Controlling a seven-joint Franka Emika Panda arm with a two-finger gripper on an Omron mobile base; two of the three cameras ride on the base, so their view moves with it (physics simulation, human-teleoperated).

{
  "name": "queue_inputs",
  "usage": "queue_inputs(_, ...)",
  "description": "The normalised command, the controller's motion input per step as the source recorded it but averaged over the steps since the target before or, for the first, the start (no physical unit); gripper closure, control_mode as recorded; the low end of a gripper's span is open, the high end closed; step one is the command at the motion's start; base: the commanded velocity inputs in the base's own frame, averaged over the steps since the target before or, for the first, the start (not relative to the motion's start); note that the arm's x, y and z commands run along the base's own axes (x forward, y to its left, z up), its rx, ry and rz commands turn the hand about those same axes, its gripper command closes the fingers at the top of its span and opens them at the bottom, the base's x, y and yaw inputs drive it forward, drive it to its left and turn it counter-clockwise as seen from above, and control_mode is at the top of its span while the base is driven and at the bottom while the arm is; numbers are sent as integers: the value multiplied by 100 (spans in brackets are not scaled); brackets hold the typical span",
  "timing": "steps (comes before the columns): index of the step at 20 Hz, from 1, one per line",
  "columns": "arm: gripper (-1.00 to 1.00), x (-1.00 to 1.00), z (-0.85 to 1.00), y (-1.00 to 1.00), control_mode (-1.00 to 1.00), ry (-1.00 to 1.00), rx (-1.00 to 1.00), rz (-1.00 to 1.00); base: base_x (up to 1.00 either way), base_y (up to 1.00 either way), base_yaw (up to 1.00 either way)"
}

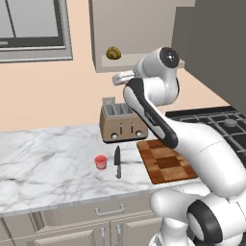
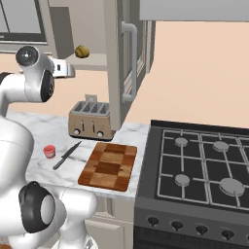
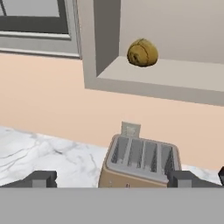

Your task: Pick the bread, place it on the cutting board, pick the jam, place it on the counter, and close the cabinet.

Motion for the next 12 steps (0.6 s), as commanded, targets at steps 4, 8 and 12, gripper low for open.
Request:
queue_inputs(4, -100, -1, 35, -18, -100, 0, 0, 0, 0, 0, 0)
queue_inputs(8, -100, 0, 27, -19, -100, -1, 0, 0, 0, 0, 0)
queue_inputs(12, -100, 0, 25, -19, -100, -2, 0, 0, 0, 0, 0)
